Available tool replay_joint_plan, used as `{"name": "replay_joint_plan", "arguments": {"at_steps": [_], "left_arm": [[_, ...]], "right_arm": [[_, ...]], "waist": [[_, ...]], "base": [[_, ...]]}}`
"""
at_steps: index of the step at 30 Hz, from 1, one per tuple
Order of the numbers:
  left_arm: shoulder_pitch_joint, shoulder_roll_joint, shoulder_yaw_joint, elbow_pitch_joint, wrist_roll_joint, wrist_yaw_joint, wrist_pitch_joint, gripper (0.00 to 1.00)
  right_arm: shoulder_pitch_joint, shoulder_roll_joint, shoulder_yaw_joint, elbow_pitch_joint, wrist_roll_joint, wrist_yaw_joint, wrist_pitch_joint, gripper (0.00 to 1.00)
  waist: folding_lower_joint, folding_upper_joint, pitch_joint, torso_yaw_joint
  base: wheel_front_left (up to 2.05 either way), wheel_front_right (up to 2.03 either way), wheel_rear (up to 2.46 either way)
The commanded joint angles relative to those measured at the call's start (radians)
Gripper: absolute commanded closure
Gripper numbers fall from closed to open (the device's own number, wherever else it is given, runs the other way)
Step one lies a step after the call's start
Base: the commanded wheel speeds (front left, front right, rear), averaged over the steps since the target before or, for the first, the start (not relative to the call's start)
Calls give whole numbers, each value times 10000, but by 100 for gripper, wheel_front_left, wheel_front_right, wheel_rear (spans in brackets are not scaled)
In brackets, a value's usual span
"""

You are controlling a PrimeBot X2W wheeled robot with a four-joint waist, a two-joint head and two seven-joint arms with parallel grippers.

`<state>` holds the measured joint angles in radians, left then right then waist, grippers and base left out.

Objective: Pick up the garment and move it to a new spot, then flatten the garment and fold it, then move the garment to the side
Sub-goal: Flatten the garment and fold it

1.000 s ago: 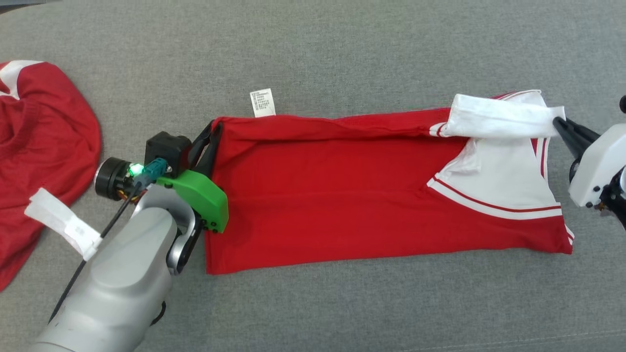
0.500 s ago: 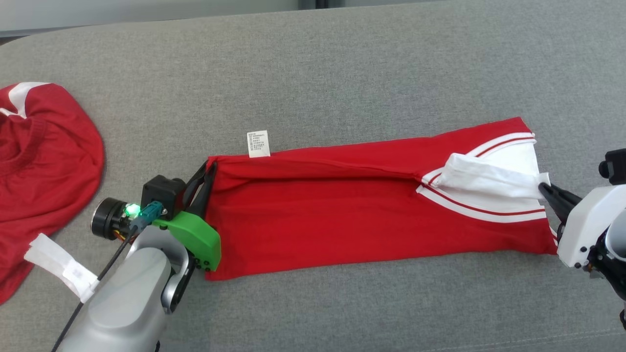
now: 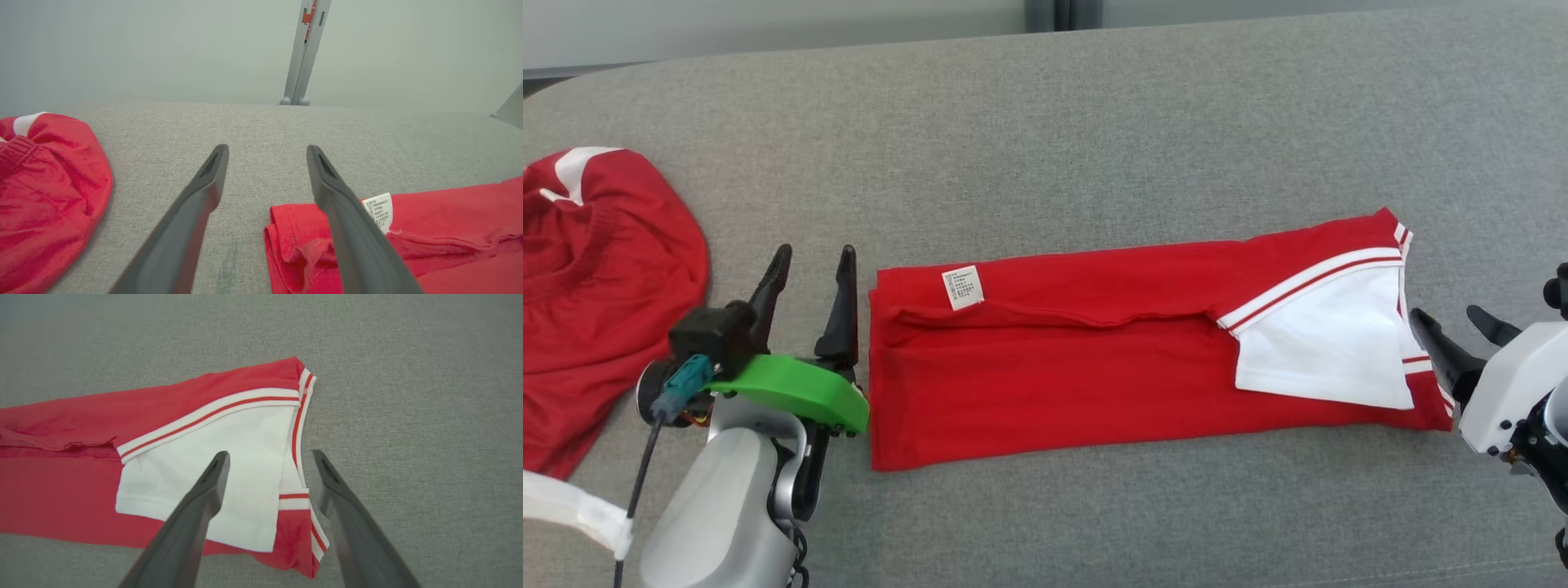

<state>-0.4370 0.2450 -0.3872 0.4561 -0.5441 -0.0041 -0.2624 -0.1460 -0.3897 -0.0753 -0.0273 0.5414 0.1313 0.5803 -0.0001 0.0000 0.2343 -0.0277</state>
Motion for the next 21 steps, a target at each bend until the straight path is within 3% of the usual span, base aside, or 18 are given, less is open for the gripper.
{"name": "replay_joint_plan", "arguments": {"at_steps": [1,12,21], "left_arm": [[299,-123,350,-274,166,-98,-26,0],[1691,-1036,2783,-1492,1463,-853,-26,0],[1911,-1347,3540,-1708,2105,-1162,-26,0]], "right_arm": [[52,71,-131,53,-185,-11,63,0],[-875,1300,-1413,1786,-1255,-5,3,0],[-1797,1467,-1621,3435,-1930,-6,-275,0]], "waist": [[1,0,-150,57],[1,0,-630,301],[1,0,-278,502]], "base": [[0,0,0],[0,0,0],[0,0,0]]}}
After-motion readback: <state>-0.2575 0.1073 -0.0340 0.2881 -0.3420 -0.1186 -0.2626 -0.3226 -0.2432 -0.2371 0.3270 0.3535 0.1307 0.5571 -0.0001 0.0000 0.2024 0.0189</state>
